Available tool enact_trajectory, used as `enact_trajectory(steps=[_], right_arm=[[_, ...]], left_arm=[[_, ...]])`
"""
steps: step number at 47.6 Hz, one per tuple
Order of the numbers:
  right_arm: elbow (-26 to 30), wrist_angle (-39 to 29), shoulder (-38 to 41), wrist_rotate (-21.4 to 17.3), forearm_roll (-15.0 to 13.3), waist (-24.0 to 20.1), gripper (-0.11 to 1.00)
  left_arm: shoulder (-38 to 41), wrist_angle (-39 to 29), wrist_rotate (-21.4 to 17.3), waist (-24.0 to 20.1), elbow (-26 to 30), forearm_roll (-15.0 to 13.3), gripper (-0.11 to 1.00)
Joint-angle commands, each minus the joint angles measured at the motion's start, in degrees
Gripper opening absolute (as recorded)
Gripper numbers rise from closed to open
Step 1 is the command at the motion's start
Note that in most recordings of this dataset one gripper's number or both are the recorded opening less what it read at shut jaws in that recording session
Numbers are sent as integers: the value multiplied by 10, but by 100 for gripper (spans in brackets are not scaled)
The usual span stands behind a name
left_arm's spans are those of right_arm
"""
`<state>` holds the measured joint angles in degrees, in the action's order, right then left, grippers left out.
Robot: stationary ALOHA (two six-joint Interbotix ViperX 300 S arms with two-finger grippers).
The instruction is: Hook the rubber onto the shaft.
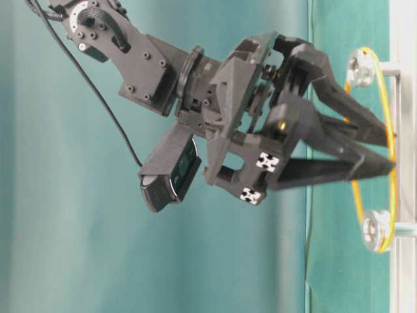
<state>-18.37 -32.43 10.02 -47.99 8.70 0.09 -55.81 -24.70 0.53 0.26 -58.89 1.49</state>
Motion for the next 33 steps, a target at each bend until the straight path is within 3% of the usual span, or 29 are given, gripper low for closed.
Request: enact_trajectory(steps=[1,4,33], right_arm=[[5,2,-22,2,-5,-2,87],[5,2,-23,1,-11,-3,95],[7,2,-55,1,-25,-3,91]], left_arm=[[4,3,-1,1,11,1,0],[4,3,-1,1,10,1,0],[4,3,-1,1,11,1,0]])
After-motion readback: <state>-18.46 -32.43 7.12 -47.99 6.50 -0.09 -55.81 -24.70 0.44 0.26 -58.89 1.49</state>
